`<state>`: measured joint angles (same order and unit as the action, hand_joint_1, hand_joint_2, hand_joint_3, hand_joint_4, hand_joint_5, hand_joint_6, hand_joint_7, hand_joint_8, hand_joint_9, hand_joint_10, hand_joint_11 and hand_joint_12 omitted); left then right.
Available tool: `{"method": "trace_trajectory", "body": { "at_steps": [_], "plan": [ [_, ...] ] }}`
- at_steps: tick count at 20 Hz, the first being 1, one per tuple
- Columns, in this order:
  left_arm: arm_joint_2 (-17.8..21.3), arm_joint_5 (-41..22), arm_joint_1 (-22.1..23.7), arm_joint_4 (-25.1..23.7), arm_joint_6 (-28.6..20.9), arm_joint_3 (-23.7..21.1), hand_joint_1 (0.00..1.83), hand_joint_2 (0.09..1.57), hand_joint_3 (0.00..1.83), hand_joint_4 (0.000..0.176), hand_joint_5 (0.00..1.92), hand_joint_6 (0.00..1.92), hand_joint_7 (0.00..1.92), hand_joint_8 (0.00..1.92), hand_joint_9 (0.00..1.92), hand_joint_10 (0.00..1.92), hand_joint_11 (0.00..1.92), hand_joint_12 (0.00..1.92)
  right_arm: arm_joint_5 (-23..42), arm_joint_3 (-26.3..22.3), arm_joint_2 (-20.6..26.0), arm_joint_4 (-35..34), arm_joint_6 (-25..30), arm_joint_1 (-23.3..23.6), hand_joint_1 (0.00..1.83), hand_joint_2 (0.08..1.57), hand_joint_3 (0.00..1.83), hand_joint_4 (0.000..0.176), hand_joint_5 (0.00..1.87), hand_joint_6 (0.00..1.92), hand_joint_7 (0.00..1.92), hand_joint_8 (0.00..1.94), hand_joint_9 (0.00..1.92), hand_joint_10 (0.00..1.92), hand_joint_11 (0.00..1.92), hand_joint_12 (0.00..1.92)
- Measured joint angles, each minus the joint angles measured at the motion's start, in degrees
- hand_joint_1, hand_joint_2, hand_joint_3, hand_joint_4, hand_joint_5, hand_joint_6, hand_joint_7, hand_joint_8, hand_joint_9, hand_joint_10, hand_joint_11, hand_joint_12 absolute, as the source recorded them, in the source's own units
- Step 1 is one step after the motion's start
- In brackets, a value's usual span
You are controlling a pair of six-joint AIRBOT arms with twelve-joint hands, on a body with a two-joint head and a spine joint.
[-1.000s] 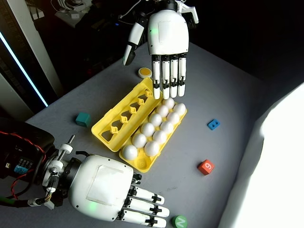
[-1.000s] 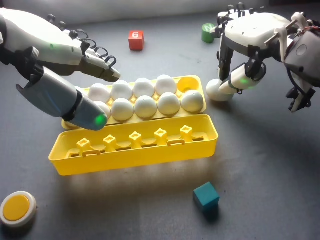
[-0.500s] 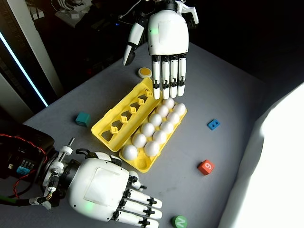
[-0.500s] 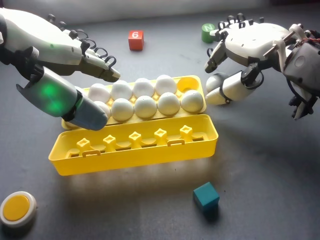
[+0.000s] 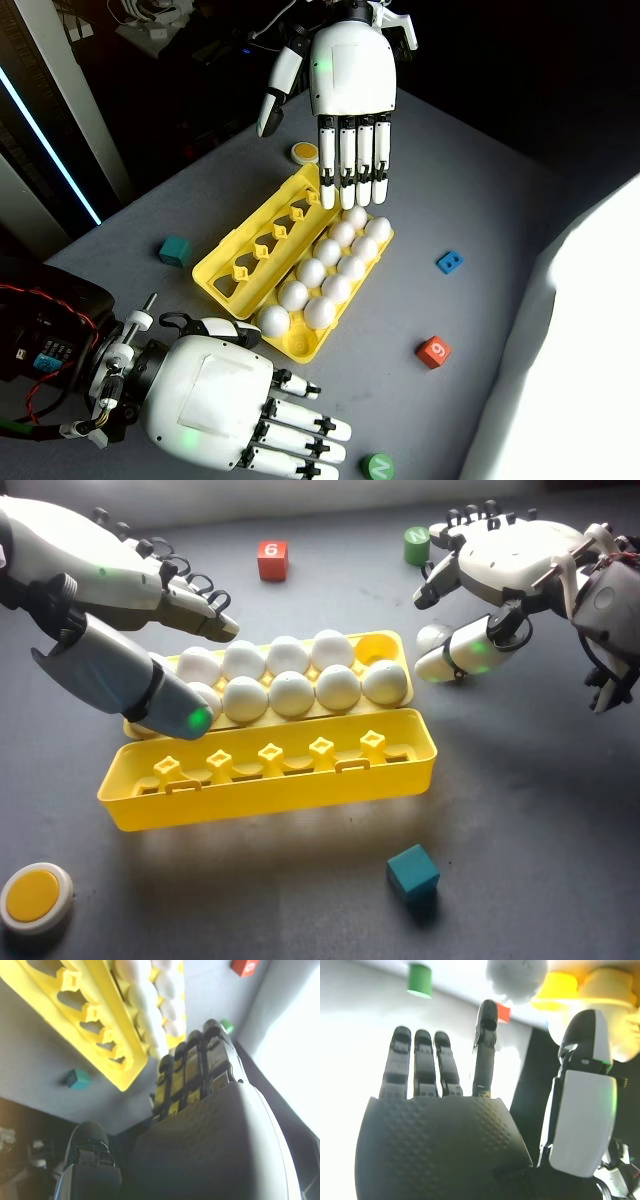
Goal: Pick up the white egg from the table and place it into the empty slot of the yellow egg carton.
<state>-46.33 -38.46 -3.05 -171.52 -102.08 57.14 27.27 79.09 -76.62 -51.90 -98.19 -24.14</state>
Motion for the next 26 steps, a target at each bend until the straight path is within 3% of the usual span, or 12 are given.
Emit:
{"method": "trace_trajectory", "body": {
  "at_steps": [1,2,5,11,13,17,18,19,20,22,24,26],
  "plan": [
    [0.0,0.02,0.02,0.0,0.0,-0.02,0.0,1.16,0.0,0.0,0.09,0.0,0.07,0.0,0.05,0.0,0.0,0.1,0.0,0.0,0.0,0.0,0.0,0.0,0.72,0.86,0.0,0.141,0.69,0.01,0.0,0.0,0.0,0.0,0.0,0.0],
    [0.0,0.0,0.02,0.02,0.0,-0.02,0.0,1.15,0.0,0.0,0.09,0.0,0.08,0.0,0.06,0.0,0.0,0.13,0.0,0.0,-0.07,0.02,0.0,0.0,0.8,0.85,0.0,0.118,0.72,0.02,0.03,0.01,0.0,0.0,0.0,0.0],
    [0.0,0.0,0.02,0.0,0.0,-0.02,0.0,1.14,0.0,0.0,0.09,0.0,0.08,0.0,0.07,0.0,0.0,0.19,-0.02,0.11,-0.13,0.02,0.0,-0.04,0.82,0.86,0.0,0.124,0.73,0.02,0.04,0.01,0.0,0.0,0.0,0.0],
    [-0.35,0.02,0.02,0.0,0.0,-0.02,0.0,1.16,0.0,0.0,0.07,0.0,0.06,0.0,0.04,0.0,0.0,0.1,0.44,0.96,-0.55,0.0,0.0,-0.7,0.93,0.85,0.0,0.086,0.8,0.04,0.07,0.01,0.0,0.0,0.0,0.0],
    [-0.35,0.02,0.02,0.04,0.0,-0.02,0.0,1.16,0.0,0.0,0.08,0.0,0.07,0.0,0.05,0.0,0.0,0.13,0.63,1.03,-0.81,0.02,0.02,-0.81,0.94,0.84,0.0,0.088,0.83,0.04,0.09,0.02,0.0,0.0,0.0,0.0],
    [-0.35,0.0,0.02,0.0,0.0,-0.02,0.0,1.15,0.0,0.0,0.09,0.0,0.08,0.0,0.06,0.0,0.0,0.12,0.72,1.14,-1.03,0.02,0.02,-1.11,1.09,0.83,0.0,0.009,1.04,0.04,0.17,0.0,0.0,0.0,0.0,0.0],
    [-0.35,0.0,0.02,0.0,0.0,-0.02,0.0,1.15,0.0,0.0,0.09,0.0,0.08,0.0,0.06,0.0,0.0,0.13,0.83,1.14,-1.03,0.02,0.07,-1.11,1.12,0.93,0.01,0.129,1.32,0.2,0.19,0.0,0.0,0.0,0.0,0.0],
    [-0.35,0.0,0.02,0.02,0.0,-0.02,0.0,1.14,0.0,0.0,0.09,0.0,0.08,0.0,0.07,0.0,0.0,0.17,0.94,1.16,-1.03,0.02,0.07,-1.11,1.12,0.95,0.01,0.167,1.38,0.24,0.2,0.0,0.0,0.0,0.0,0.0],
    [-0.35,0.0,0.02,0.0,0.0,-0.02,0.0,1.15,0.0,0.0,0.1,0.0,0.09,0.0,0.08,0.0,0.0,0.19,1.03,1.16,-1.03,0.02,0.07,-1.11,1.14,0.95,0.0,0.12,1.44,0.16,0.24,0.0,0.0,0.0,0.0,0.0],
    [-0.35,0.0,0.02,0.0,0.0,-0.02,0.0,1.15,0.0,0.0,0.1,0.0,0.09,0.0,0.07,0.0,0.0,0.16,1.14,1.2,-1.03,0.0,0.09,-1.11,1.14,0.95,0.0,0.143,1.47,0.13,0.31,0.01,0.0,0.0,0.0,0.0],
    [-0.35,0.0,0.02,0.0,0.0,-0.02,0.0,1.16,0.0,0.0,0.1,0.0,0.09,0.0,0.06,0.0,0.0,0.13,1.16,1.2,-1.03,0.02,0.11,-1.11,1.15,0.95,0.0,0.121,1.47,0.12,0.32,0.01,0.01,0.0,0.0,0.0],
    [-0.35,0.0,0.02,0.0,0.0,-0.02,0.0,1.16,0.0,0.0,0.1,0.0,0.09,0.0,0.07,0.0,0.0,0.18,1.16,1.2,-1.03,0.02,0.11,-1.11,1.17,0.95,0.0,0.006,1.47,0.13,0.32,0.0,0.03,0.01,0.0,0.0]
  ]
}}
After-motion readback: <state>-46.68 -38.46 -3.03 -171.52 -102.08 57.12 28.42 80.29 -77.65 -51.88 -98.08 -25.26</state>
